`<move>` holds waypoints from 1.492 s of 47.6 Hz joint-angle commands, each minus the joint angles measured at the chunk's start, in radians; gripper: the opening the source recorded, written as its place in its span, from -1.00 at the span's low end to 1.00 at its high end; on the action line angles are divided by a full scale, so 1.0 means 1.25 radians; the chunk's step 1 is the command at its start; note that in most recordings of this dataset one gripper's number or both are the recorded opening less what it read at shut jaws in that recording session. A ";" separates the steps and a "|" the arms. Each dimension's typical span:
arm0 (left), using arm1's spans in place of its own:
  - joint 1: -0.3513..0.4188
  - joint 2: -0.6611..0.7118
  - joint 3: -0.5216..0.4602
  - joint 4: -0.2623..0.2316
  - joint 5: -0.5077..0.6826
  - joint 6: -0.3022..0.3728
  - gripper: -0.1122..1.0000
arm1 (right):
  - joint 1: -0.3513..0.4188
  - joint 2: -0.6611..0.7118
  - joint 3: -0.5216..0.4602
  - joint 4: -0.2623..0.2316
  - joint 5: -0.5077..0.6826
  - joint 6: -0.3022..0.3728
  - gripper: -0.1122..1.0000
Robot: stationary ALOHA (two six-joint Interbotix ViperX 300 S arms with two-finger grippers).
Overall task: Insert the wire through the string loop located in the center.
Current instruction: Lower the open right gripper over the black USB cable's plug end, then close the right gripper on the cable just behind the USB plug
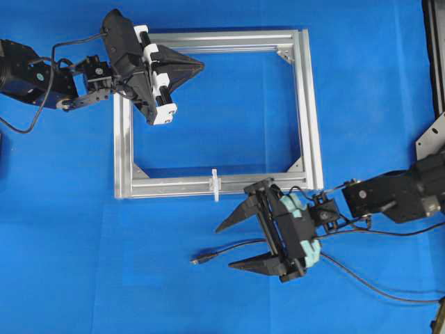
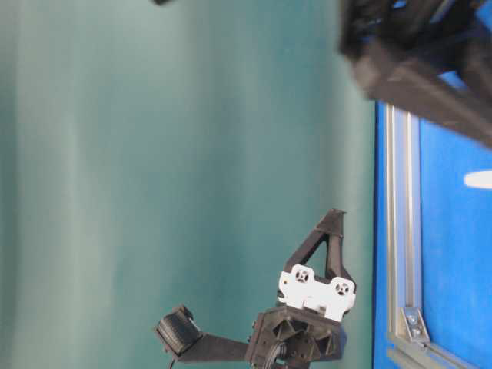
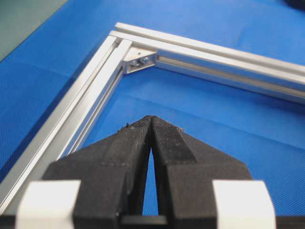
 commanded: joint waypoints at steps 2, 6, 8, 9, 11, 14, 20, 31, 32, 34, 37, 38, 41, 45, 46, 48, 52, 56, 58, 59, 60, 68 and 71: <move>-0.002 -0.022 -0.005 0.002 -0.004 0.001 -0.80 | 0.009 0.017 -0.017 0.005 -0.007 0.026 0.56; -0.002 -0.022 -0.005 0.002 -0.004 0.001 -0.80 | 0.009 0.040 -0.020 0.010 -0.007 0.042 0.56; -0.002 -0.022 -0.005 0.002 -0.004 0.001 -0.80 | 0.009 0.050 -0.021 0.013 -0.009 0.044 0.56; -0.002 -0.022 -0.004 0.001 -0.005 0.001 -0.80 | 0.007 0.056 -0.023 0.016 -0.011 0.044 0.56; -0.002 -0.022 -0.005 0.001 -0.004 0.001 -0.80 | 0.009 0.065 -0.028 0.017 -0.013 0.045 0.56; -0.002 -0.022 -0.004 0.002 -0.004 0.001 -0.80 | 0.009 0.076 -0.034 0.021 -0.015 0.045 0.55; -0.002 -0.022 -0.001 0.002 -0.004 0.001 -0.80 | 0.009 0.096 -0.043 0.028 -0.015 0.047 0.55; -0.002 -0.023 0.002 0.002 -0.002 0.001 -0.80 | 0.009 0.104 -0.042 0.043 -0.015 0.047 0.54; -0.002 -0.023 0.002 0.002 -0.002 0.001 -0.80 | 0.009 0.104 -0.042 0.043 -0.015 0.047 0.54; -0.002 -0.023 0.002 0.001 -0.002 0.001 -0.80 | 0.009 0.104 -0.042 0.043 -0.015 0.047 0.54; -0.002 -0.023 0.002 0.002 -0.002 0.001 -0.80 | 0.009 0.104 -0.043 0.043 -0.013 0.047 0.50; -0.002 -0.023 0.002 0.002 -0.002 0.001 -0.80 | 0.007 0.104 -0.043 0.043 -0.013 0.047 0.49; -0.002 -0.023 0.002 0.002 -0.002 0.001 -0.80 | 0.009 0.104 -0.043 0.043 -0.013 0.047 0.41; -0.002 -0.023 0.002 0.002 -0.002 0.001 -0.80 | 0.009 0.104 -0.043 0.043 -0.013 0.045 0.14; -0.002 -0.023 0.002 0.001 -0.002 0.001 -0.80 | 0.009 0.104 -0.043 0.043 -0.012 0.044 0.05; -0.002 -0.023 0.002 0.001 -0.002 0.001 -0.80 | 0.009 0.104 -0.043 0.043 -0.011 0.043 -0.16; -0.002 -0.023 0.002 0.001 -0.002 0.001 -0.80 | 0.009 0.104 -0.043 0.043 -0.011 0.042 -0.52; -0.002 -0.023 0.002 0.002 -0.002 0.001 -0.80 | 0.009 0.104 -0.043 0.042 -0.011 0.042 -0.78; -0.002 -0.023 0.002 0.002 -0.002 0.001 -0.80 | 0.009 0.104 -0.043 0.042 -0.011 0.042 -0.83; -0.002 -0.023 0.002 0.001 -0.002 0.001 -0.80 | 0.009 0.104 -0.043 0.040 -0.011 0.042 -0.83; -0.002 -0.023 0.002 0.002 -0.002 0.001 -0.80 | 0.009 0.104 -0.043 0.040 -0.011 0.042 -0.83; -0.002 -0.023 0.002 0.002 -0.002 0.001 -0.80 | 0.009 0.104 -0.044 0.040 -0.011 0.042 -0.83; -0.002 -0.023 0.002 0.001 -0.002 0.001 -0.80 | 0.009 0.104 -0.044 0.040 -0.010 0.042 -0.83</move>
